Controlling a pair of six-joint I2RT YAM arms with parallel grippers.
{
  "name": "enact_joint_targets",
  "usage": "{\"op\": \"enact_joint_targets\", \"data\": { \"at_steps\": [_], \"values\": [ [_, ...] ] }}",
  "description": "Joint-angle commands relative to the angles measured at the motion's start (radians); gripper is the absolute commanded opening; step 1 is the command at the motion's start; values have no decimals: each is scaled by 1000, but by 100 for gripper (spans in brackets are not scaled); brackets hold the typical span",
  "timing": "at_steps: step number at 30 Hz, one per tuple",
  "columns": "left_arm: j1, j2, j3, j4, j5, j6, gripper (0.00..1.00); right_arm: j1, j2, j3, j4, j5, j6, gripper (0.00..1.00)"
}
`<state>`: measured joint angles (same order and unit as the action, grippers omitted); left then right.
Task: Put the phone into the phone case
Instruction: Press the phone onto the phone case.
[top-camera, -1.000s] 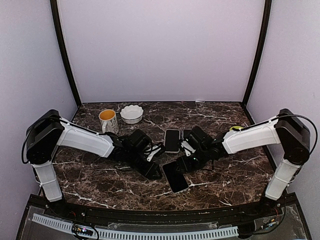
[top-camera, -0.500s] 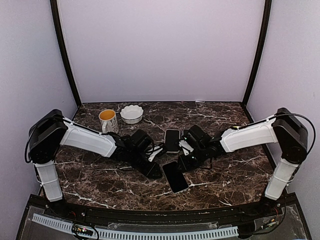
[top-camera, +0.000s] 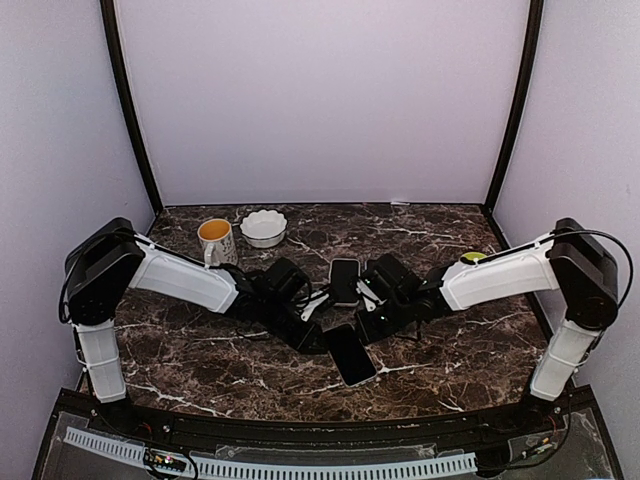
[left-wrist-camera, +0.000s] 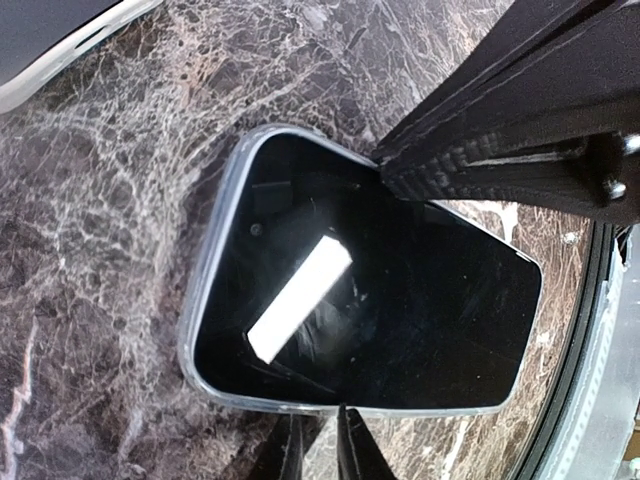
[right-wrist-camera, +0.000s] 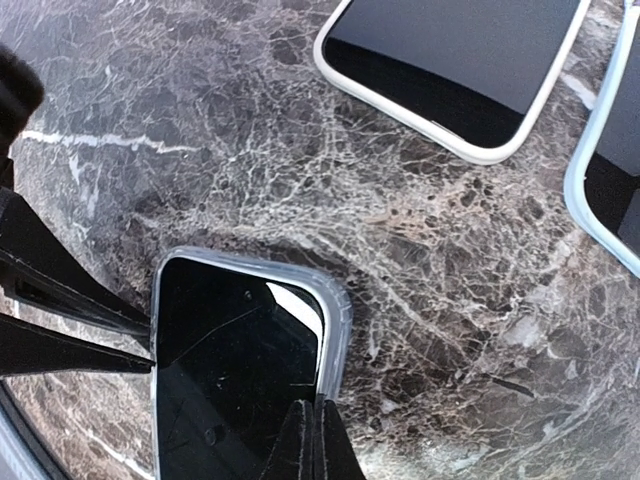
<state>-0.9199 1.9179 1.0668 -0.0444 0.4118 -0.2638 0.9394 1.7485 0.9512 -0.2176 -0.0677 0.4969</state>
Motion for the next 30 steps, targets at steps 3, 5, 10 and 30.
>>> {"op": "enact_joint_targets", "data": {
  "at_steps": [3,5,10,30],
  "values": [
    [3,-4,-23,-9,-17,-2,11,96,176,-86,-70,-43,91,0],
    [10,-28,-22,-32,-42,1,11,105,195,-95,-86,-29,118,0],
    [35,-116,-56,-51,-99,24,13,106,203,-80,-184,54,125,1],
    [22,-132,-74,-101,-93,23,15,129,-57,-15,-355,30,185,29]
  ]
}}
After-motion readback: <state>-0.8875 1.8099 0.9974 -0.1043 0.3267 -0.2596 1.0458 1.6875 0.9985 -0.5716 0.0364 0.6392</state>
